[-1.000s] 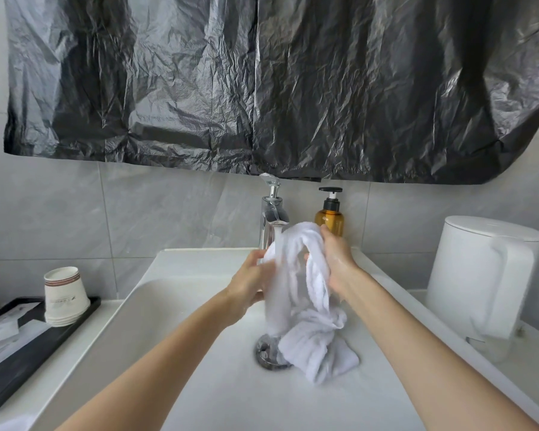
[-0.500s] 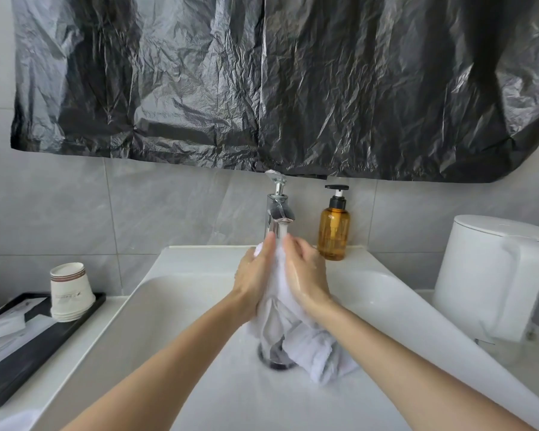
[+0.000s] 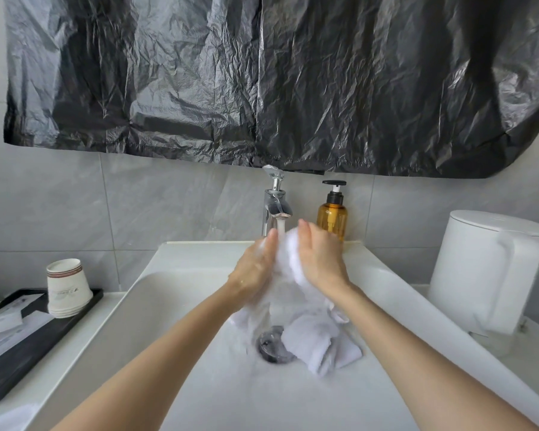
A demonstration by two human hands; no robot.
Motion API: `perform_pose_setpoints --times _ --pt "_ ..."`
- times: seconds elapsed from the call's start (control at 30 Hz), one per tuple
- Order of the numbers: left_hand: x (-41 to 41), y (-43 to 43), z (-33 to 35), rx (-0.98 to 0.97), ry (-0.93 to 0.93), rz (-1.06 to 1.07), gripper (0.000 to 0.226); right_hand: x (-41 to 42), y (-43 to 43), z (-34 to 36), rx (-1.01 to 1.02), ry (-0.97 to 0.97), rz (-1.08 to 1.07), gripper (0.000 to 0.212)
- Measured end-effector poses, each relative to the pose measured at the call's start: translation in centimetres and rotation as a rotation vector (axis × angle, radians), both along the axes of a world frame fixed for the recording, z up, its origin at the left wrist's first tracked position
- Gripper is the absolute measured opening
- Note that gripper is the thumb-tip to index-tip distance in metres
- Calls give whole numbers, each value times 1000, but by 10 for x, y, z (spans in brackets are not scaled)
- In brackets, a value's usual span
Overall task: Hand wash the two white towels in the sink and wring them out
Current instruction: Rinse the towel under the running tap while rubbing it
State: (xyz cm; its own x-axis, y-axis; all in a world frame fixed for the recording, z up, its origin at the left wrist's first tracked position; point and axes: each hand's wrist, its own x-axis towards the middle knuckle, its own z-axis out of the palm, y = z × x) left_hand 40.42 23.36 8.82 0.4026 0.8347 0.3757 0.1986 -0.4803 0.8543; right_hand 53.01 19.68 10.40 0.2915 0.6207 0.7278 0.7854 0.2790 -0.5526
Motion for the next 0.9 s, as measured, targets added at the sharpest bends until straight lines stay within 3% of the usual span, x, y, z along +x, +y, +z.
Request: perform_pose_setpoints --times 0.13,0.23,0.3,0.37,0.43,0.53,0.6,0.67,0.8,0.9 --pt "-5 -2 -10 -94 248 -156 25 24 11 11 12 584 -35 43" --pt "-2 2 -20 -91 224 -284 49 39 15 17 4 1123 57 38" --pt "2 1 -18 -96 192 -285 30 46 14 18 -58 1309 190 34" --pt "5 0 -16 -199 110 -285 12 48 15 14 -112 1210 241 31" --pt "6 1 -12 -387 -87 -200 19 47 16 10 -158 1120 180 29" --pt "0 0 0 -541 -331 -76 14 43 22 5 -181 1148 184 23" --pt "-5 -2 8 -566 -431 -105 35 34 28 -2 -253 1153 264 31" --pt "-2 -1 9 -537 -450 -144 41 19 28 -7 -332 1107 362 43" --pt "13 2 -2 -401 -376 -49 49 -8 22 -20 -170 855 272 19" --pt "19 -3 -5 -205 -395 108 28 -23 13 -30 -108 663 188 39"
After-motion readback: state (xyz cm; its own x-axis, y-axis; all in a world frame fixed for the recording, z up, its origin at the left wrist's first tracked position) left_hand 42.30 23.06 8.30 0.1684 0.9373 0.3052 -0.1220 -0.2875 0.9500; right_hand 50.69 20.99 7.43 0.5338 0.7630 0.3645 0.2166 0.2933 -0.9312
